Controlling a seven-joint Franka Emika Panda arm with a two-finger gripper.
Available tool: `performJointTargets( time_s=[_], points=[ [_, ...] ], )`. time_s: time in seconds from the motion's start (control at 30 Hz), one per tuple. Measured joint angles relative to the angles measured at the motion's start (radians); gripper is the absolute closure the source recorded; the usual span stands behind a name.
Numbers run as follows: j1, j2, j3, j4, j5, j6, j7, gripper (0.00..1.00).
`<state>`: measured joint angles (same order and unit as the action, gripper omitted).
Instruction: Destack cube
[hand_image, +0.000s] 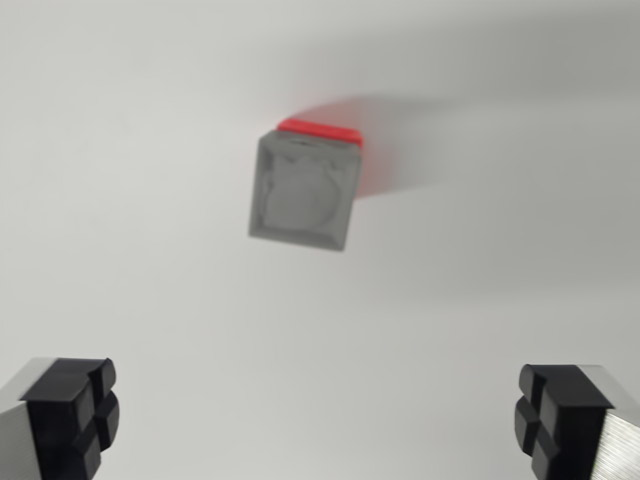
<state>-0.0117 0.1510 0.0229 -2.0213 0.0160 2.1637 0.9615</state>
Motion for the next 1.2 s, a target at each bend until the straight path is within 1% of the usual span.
performJointTargets(
  time_s=[0.27, 0.53, 0.73, 1.07, 1.2],
  points=[
    [0.013, 0.045, 0.0, -0.021, -0.007, 0.068, 0.081, 0.0],
    [0.027, 0.105, -0.002, -0.035, -0.016, 0.143, 0.173, 0.0],
    [0.029, 0.14, -0.002, -0.049, -0.018, 0.194, 0.183, 0.0],
    [0.03, 0.221, -0.004, -0.063, -0.02, 0.287, 0.184, 0.0],
    [0.03, 0.245, -0.004, -0.064, -0.02, 0.314, 0.184, 0.0]
  ],
)
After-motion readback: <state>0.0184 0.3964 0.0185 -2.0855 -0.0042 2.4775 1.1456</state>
